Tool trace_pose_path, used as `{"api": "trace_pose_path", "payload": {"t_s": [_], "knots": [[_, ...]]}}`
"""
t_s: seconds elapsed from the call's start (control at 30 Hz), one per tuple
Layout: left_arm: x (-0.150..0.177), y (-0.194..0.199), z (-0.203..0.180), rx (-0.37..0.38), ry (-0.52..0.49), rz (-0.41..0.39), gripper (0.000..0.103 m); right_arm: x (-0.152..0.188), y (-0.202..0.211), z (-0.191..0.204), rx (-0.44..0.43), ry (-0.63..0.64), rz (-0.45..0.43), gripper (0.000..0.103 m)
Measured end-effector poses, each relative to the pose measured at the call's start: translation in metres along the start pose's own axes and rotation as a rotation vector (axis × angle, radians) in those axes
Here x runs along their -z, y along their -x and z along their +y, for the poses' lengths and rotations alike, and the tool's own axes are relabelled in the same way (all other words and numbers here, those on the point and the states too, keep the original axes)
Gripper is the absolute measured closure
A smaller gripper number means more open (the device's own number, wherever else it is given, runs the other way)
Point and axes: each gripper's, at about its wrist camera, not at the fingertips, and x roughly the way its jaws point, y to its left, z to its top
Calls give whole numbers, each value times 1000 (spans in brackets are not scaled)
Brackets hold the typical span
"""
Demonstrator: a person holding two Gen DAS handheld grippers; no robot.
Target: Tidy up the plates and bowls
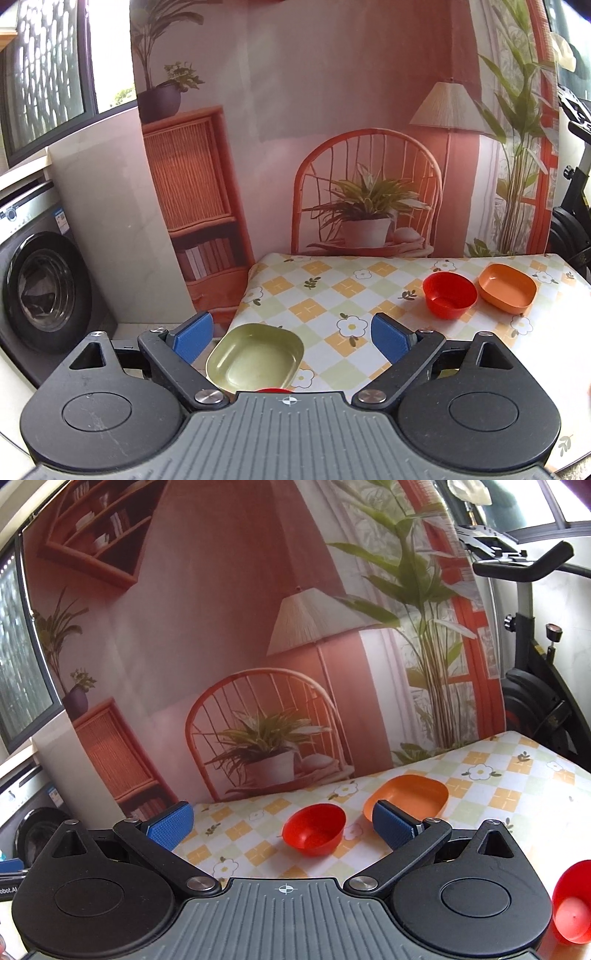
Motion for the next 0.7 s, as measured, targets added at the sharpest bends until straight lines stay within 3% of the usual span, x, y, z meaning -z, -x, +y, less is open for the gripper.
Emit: {"api": "trace_pose_path", "payload": {"t_s": [0.23, 0.47, 0.53, 0.6, 0.7], "knots": [[-3, -21, 26, -25, 0, 10, 9, 18, -28, 33, 21, 21, 49, 0], [0, -53, 53, -28, -15, 23, 19, 43, -74, 88, 9, 67, 159, 4], [3, -62, 62, -25, -13, 25, 24, 53, -88, 107, -5, 91, 184, 4], [7, -73, 73, -24, -10, 30, 44, 61, -102, 123, -37, 93, 217, 5], [14, -94, 88, -32, 0, 73, 51, 74, -123, 144, -63, 103, 265, 6]]}}
